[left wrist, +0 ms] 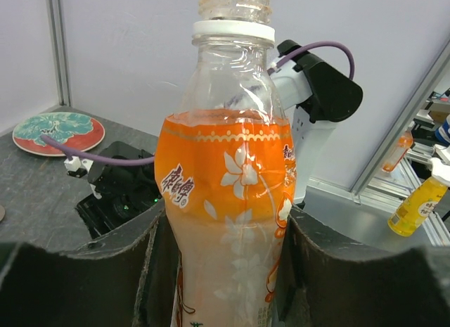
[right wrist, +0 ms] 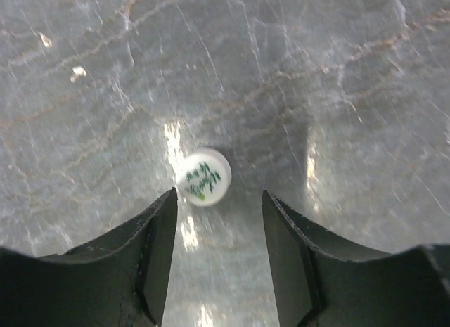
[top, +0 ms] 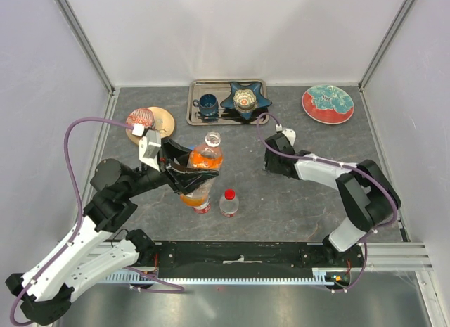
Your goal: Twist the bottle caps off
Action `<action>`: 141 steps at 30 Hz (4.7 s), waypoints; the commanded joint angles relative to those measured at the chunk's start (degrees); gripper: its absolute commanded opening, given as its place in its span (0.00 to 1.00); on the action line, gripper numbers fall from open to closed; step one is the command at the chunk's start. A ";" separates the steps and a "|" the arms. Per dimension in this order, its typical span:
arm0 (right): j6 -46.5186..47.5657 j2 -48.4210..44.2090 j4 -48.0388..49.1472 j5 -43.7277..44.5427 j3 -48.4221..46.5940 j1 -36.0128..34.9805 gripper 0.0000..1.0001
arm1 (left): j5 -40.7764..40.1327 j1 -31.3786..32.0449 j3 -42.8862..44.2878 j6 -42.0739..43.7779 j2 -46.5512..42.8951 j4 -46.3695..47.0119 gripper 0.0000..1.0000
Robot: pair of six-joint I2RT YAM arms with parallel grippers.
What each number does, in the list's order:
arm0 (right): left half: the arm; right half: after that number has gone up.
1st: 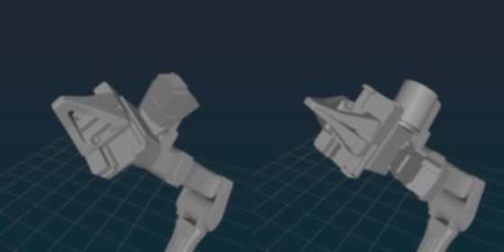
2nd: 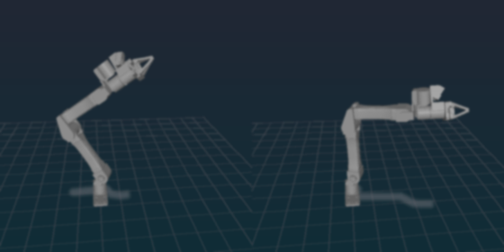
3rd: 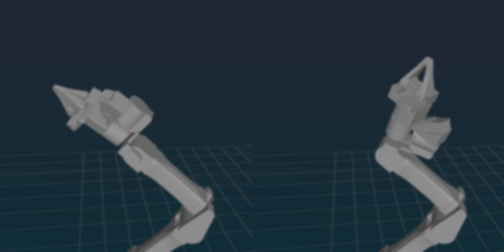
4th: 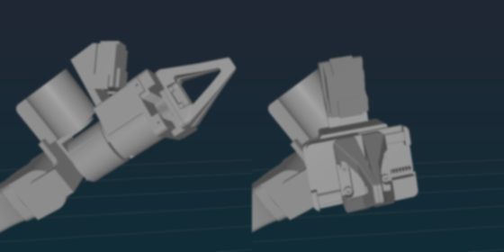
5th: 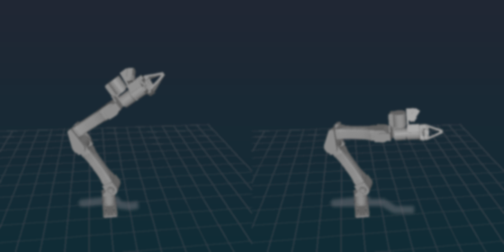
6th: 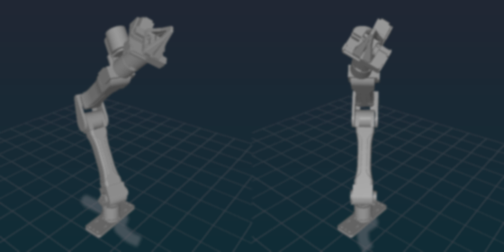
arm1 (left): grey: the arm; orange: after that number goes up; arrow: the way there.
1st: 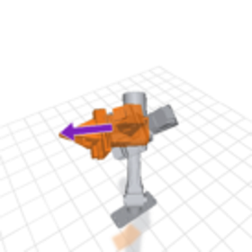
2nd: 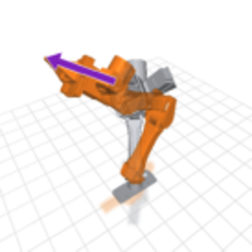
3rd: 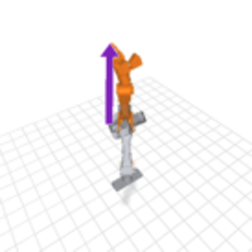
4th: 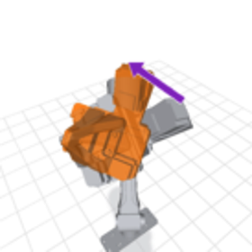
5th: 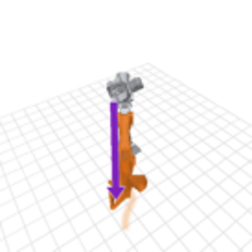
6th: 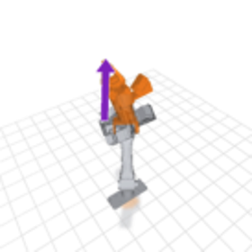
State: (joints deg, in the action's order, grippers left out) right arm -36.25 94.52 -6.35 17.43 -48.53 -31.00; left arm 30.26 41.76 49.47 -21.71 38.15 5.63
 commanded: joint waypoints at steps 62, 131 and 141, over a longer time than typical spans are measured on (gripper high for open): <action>6.09 -40.12 -13.59 -33.70 -27.40 -2.48 0.00 | 1.30 3.77 22.16 3.69 29.09 -4.83 0.99; 19.38 2.16 6.44 27.13 -22.92 13.34 0.14 | -24.37 3.77 -7.81 4.58 -13.98 -12.22 1.00; 17.80 1.02 2.40 26.16 -22.92 13.34 0.32 | -24.02 3.77 -8.43 3.96 -14.60 -12.31 1.00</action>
State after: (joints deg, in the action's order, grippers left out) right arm -15.99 96.40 1.43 46.06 -72.44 -17.58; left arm 6.07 45.56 41.28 -17.65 24.08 -8.86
